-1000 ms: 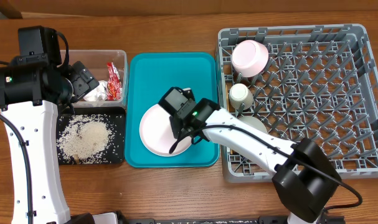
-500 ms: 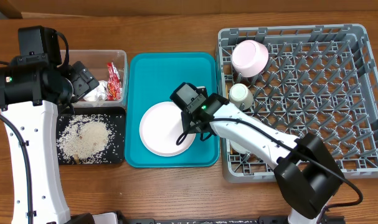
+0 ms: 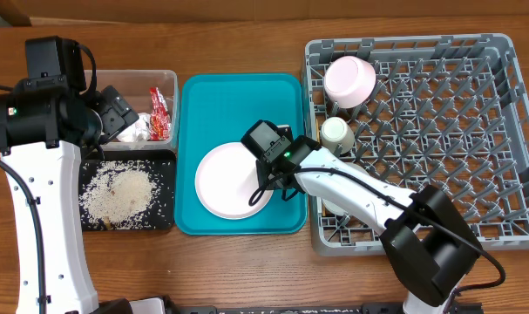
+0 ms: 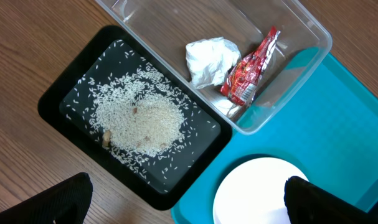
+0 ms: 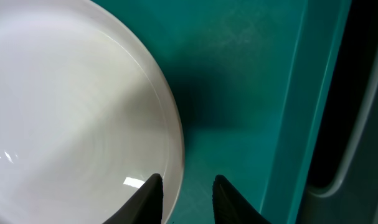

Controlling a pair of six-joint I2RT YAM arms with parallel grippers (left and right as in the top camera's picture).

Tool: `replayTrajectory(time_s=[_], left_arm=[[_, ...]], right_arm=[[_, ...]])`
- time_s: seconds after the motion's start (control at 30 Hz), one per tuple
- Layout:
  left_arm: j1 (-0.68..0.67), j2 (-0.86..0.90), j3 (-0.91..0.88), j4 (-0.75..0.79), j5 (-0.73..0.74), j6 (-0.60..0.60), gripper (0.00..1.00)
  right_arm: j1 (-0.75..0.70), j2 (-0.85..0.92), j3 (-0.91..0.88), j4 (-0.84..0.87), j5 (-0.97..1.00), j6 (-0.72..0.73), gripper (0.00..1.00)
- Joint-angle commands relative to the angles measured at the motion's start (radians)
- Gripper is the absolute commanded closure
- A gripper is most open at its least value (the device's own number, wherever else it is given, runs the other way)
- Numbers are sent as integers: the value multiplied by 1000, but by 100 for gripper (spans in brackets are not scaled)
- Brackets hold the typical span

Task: Sort waste into correct bins and load items into the dishwasher
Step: 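Lift the pink plate edge, tilting it up off the tray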

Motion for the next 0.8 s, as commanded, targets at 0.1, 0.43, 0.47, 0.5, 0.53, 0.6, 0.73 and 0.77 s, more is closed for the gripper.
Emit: replayTrajectory(time_s=[0.1,0.43,0.47,0.5,0.53,0.6,0.73,0.77], left_arm=[[-2,2,2,1,-3,12,0],[-2,2,2,1,-3,12,0],[-2,2,2,1,-3,12,0],[-2,2,2,1,-3,12,0],[-2,2,2,1,-3,12,0],[-2,2,2,1,-3,12,0],[-2,2,2,1,-3,12,0],[-2,2,2,1,-3,12,0]], right_arm=[[-4,25,-3,12,10,47,71],[-4,77,-3,40,-7,64,71],[-4,82,-3,47,-16,65,72],[-3,88,-3,55,-29,65,72],[-1,93,-3,63,-39,67,72],[2,108,-3,79,-58,73,72],[6,123,-3,80,-57,86,73],[6,124,-3,80,-57,86,73]])
